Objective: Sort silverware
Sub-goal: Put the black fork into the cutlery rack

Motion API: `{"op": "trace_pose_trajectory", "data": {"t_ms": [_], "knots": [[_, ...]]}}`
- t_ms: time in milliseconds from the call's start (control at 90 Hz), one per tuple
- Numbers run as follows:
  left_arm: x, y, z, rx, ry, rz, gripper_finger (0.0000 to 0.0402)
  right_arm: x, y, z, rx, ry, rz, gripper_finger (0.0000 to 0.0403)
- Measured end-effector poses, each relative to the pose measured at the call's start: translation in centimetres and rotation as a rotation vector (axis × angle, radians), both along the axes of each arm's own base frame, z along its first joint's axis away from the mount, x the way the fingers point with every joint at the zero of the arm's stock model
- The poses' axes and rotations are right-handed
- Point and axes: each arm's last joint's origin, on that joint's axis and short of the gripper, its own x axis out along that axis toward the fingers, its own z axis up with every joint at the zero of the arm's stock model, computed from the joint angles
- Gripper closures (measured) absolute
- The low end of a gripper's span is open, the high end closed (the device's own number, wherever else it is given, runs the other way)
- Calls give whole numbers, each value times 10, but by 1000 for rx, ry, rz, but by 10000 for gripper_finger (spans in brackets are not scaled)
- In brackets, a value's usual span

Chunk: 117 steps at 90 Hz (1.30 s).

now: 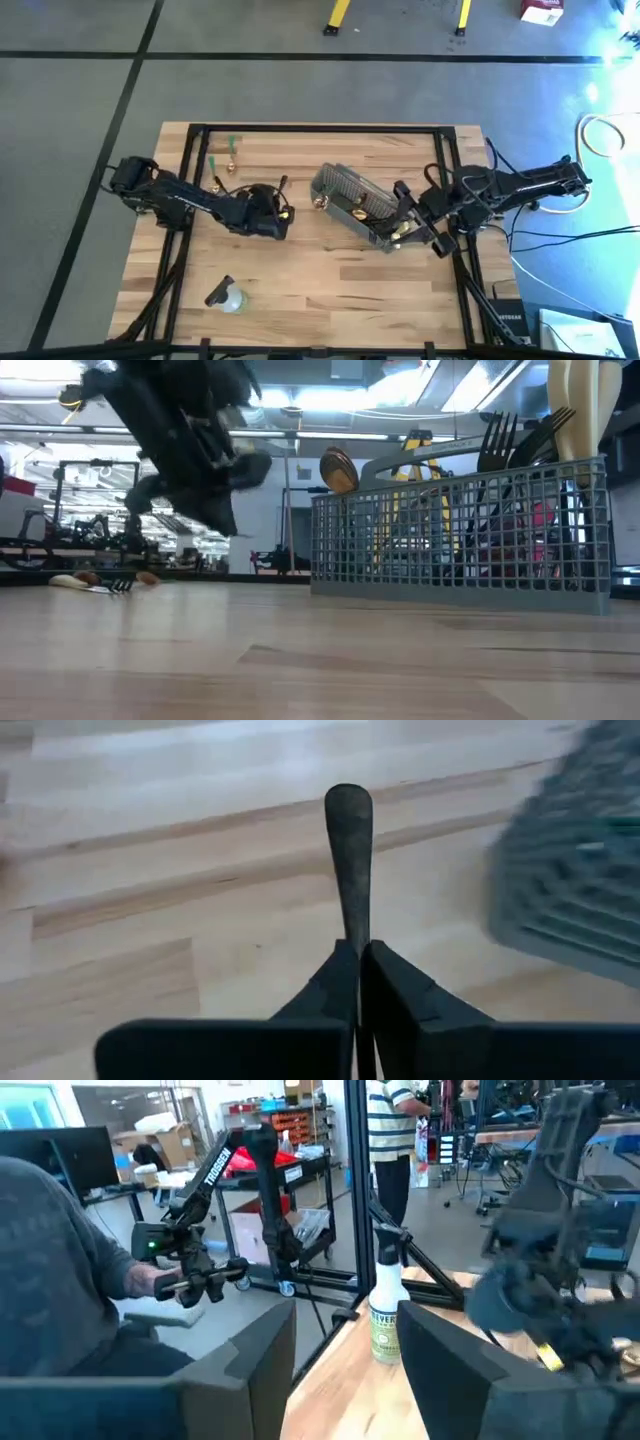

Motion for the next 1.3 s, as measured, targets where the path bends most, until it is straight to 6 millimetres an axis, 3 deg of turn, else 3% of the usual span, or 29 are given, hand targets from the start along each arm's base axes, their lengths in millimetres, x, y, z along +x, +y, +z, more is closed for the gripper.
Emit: {"op": "trace_pose_trajectory", "data": {"t_ms": [189, 311, 522, 678, 956, 1144, 1300], "knots": [[-5, -38, 30, 171, -128, -155, 401, 0, -1, 4, 79, 27, -24, 244], [-2, -61, 45, 316, -157, -271, 401, 4, -4, 6, 161, 38, -155, 244], [10, -85, 77, 490, -219, -436, 401, 6, -5, 3, 243, 94, -220, 244], [18, -84, 97, 566, -305, -543, 401, 6, -5, 4, 294, 109, -218, 244], [41, -64, 107, 654, -448, -669, 401, 6, -4, 4, 302, 112, -206, 244], [63, -62, 126, 730, -434, -754, 401, 4, 0, 6, 191, 48, -121, 244], [85, -65, 148, 803, -309, -876, 401, -3, 12, 2, -123, -74, -49, 244]]}}
